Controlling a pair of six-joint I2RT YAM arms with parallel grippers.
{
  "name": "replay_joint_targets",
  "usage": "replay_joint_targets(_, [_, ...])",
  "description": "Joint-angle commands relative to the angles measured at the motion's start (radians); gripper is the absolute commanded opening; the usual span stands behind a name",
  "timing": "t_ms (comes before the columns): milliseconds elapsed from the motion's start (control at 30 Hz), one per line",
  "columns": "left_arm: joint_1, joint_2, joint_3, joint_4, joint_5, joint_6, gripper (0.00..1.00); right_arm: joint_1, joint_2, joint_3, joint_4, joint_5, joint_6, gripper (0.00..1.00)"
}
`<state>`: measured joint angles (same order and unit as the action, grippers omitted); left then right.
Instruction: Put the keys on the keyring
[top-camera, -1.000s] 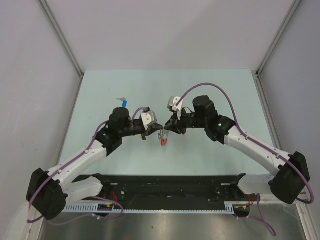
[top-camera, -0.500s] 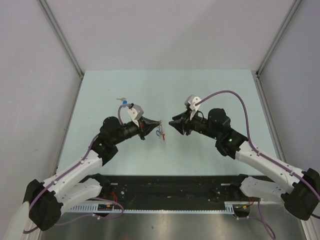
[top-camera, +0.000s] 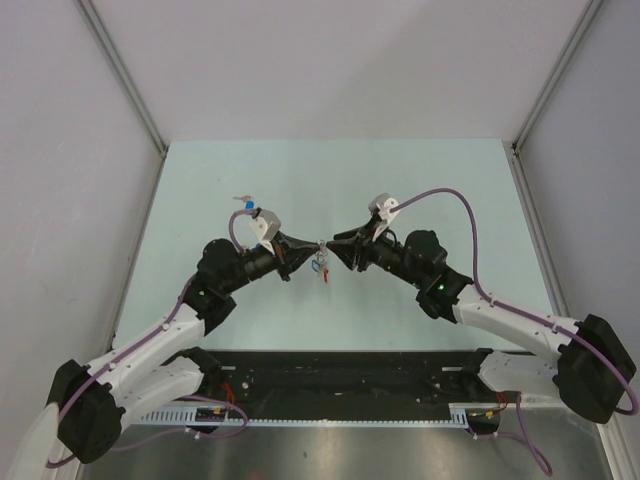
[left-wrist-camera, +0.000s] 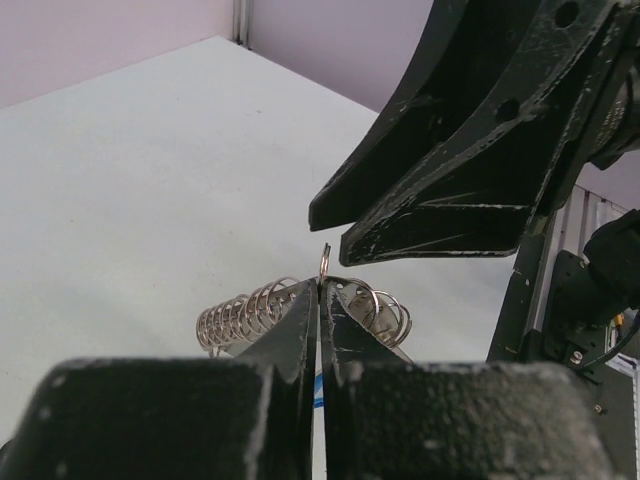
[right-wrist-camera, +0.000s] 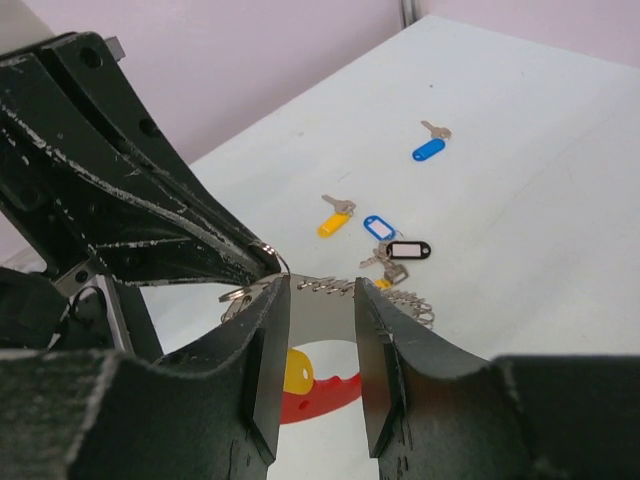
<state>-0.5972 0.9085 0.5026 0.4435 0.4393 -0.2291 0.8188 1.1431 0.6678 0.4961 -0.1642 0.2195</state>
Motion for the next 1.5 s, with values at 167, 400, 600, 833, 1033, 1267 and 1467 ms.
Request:
replay_joint_targets(167, [-0.007,-0.023,-0.007,0.092,0.007,-0.019,0.00,0.011,0.043,-0.014,0.159,0.008,0.072,0.37])
replay_joint_targets(400, [-0.007,-0.023,-0.009,0.095,0.007,-0.018,0.00,0.011,0.064,-0.016,0.180,-0.001,0.110,0.36])
replay_joint_targets(600, [-0.012,-0.023,-0.013,0.113,0.015,-0.024,0.01,0.010,0.086,-0.016,0.194,0.002,0.144,0.34])
replay_joint_targets(833, [-0.015,-0.025,-0.021,0.127,0.012,-0.021,0.00,0.010,0.102,-0.016,0.223,-0.035,0.182,0.30])
replay_joint_targets(1033, [-0.016,-0.025,-0.026,0.136,0.010,-0.022,0.01,0.013,0.110,-0.017,0.265,-0.070,0.218,0.16])
replay_joint_targets(1267, [-0.018,-0.054,-0.009,0.049,-0.007,0.014,0.15,0.002,0.075,-0.014,0.233,-0.066,0.138,0.00])
replay_joint_targets(1467, [-0.016,-0.131,0.063,-0.193,-0.085,0.157,0.40,-0.027,-0.012,0.030,0.029,-0.107,-0.084,0.00])
